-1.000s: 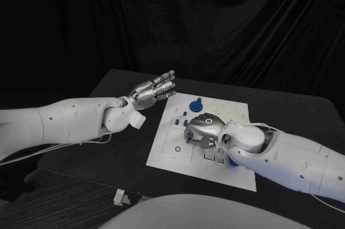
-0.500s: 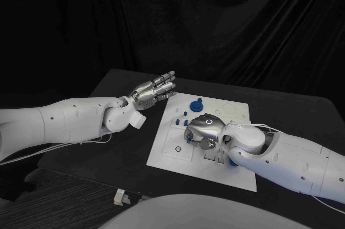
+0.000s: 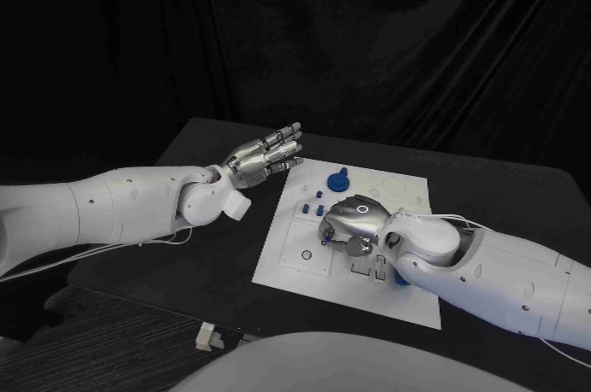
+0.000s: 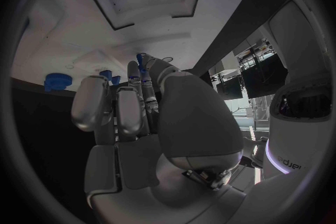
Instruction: Assemble the parts on the task board
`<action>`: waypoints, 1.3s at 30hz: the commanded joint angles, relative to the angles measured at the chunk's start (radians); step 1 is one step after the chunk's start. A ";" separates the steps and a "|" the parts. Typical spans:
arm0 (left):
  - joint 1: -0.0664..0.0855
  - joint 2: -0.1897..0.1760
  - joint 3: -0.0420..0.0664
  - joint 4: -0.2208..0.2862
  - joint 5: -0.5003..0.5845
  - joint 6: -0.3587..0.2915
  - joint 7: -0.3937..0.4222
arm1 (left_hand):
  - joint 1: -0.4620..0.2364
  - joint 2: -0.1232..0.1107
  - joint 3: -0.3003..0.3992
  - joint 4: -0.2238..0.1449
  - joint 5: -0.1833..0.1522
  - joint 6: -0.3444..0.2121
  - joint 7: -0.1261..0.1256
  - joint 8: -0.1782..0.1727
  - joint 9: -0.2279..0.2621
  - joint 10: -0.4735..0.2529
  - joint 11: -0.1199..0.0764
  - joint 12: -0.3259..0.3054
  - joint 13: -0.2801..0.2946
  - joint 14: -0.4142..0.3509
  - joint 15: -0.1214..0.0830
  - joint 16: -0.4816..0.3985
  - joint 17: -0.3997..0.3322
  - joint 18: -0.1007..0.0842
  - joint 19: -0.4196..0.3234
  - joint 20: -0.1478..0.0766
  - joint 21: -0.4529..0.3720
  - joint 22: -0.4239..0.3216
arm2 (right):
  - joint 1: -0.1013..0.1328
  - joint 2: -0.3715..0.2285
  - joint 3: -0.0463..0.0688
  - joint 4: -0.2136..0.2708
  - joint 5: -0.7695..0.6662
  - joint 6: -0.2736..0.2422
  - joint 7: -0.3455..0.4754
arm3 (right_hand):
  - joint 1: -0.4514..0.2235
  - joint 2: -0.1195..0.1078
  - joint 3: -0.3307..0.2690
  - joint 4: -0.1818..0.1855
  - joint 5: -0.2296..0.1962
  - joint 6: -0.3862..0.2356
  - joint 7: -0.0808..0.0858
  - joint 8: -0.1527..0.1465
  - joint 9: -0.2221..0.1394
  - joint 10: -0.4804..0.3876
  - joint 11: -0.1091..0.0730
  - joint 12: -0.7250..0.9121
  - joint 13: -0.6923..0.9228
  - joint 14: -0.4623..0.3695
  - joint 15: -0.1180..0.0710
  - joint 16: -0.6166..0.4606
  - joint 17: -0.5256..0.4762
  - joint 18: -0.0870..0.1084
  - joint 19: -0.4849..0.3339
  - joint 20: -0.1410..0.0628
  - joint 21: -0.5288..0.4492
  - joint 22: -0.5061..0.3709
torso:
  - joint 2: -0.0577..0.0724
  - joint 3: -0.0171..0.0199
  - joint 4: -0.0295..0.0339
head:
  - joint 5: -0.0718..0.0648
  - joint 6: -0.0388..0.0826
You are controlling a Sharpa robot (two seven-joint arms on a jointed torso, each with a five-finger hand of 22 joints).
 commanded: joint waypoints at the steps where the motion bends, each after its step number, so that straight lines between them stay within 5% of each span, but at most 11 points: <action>1: -0.002 0.000 0.001 0.002 0.007 0.011 0.008 | 0.000 0.012 0.000 -0.005 0.004 0.000 0.004 0.004 0.001 -0.002 0.004 -0.003 -0.001 0.001 0.009 -0.007 -0.001 0.004 0.000 0.006 -0.002 0.001 | -0.002 -0.002 0.000 0.005 -0.009 -0.023 -0.016 | -0.006 0.002 0.006 0.002 0.008 0.000 -0.001 0.000 0.001 0.005 0.001 -0.003 0.002 0.021 0.005 0.000 0.000 -0.009 -0.001 0.008 -0.006 0.150 | 0.000 0.0001 0.0001 | 0.001 0.000; 39: -0.002 0.005 0.001 -0.003 0.007 0.021 0.000 | 0.000 0.017 0.001 -0.006 0.005 -0.001 0.004 0.004 0.001 -0.002 0.006 -0.003 -0.001 0.001 0.012 -0.007 -0.001 0.005 0.001 0.012 -0.002 0.003 | -0.005 0.013 0.000 -0.004 -0.009 -0.005 -0.018 | -0.011 0.003 0.008 0.004 0.012 -0.006 0.000 -0.005 0.000 0.004 0.001 -0.005 0.002 0.019 0.006 -0.004 -0.005 -0.008 -0.003 0.008 -0.010 0.149 | 0.000 -0.0002 -0.0005 | 0.007 0.000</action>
